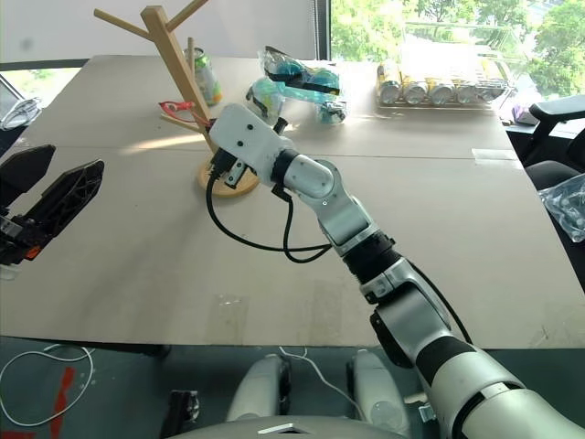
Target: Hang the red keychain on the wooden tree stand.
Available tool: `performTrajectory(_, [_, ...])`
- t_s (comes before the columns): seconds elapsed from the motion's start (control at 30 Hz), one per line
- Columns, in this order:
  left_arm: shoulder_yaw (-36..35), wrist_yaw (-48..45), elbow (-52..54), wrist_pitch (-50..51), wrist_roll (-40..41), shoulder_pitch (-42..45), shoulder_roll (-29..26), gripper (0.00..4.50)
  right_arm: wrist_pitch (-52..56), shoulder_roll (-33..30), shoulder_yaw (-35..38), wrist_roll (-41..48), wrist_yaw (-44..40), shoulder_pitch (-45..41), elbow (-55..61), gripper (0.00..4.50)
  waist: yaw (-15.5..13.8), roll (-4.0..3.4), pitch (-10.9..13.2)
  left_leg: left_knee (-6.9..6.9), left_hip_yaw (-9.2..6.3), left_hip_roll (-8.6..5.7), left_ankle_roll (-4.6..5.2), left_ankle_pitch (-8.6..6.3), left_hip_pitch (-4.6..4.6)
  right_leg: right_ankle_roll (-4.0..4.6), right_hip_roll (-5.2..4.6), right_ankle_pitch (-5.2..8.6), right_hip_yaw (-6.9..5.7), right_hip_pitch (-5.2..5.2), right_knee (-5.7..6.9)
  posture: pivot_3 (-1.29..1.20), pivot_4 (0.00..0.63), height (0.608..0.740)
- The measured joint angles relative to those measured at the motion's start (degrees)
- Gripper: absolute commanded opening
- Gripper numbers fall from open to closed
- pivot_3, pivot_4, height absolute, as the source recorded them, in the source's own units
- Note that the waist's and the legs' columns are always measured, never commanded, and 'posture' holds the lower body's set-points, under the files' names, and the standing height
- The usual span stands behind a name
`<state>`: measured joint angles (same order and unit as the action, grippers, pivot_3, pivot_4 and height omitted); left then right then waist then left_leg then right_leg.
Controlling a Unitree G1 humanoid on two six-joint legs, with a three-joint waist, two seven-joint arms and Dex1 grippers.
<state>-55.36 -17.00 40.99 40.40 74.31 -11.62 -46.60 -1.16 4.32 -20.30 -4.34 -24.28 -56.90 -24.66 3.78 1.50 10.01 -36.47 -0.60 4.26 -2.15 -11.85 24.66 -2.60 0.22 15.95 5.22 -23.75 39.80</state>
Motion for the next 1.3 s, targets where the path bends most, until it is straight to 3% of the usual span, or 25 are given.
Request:
performTrajectory(0.57, [-0.3, -0.4, -0.4, -1.9, -1.0, -0.5, -1.6, 4.50, -2.8, 2.7, 2.6, -1.4, 1.4, -4.6, -9.0, 0.05, 0.1, 0.00, 0.0, 0.00, -0.02, 0.00, 0.00, 0.00, 0.01, 0.00, -0.01, 0.00, -0.03, 0.00, 0.00, 0.00, 0.150, 0.732])
performTrajectory(1.3, [0.1, -0.8, -1.7, -2.0, -1.7, 1.0, -3.2, 4.50, -6.6, 2.9, 3.7, -0.2, 0.1, -4.8, -8.9, 0.05, 0.1, 0.00, 0.0, 0.00, -0.04, 0.00, 0.00, 0.00, 0.02, 0.01, -0.01, 0.00, -0.05, 0.00, 0.00, 0.00, 0.150, 0.732])
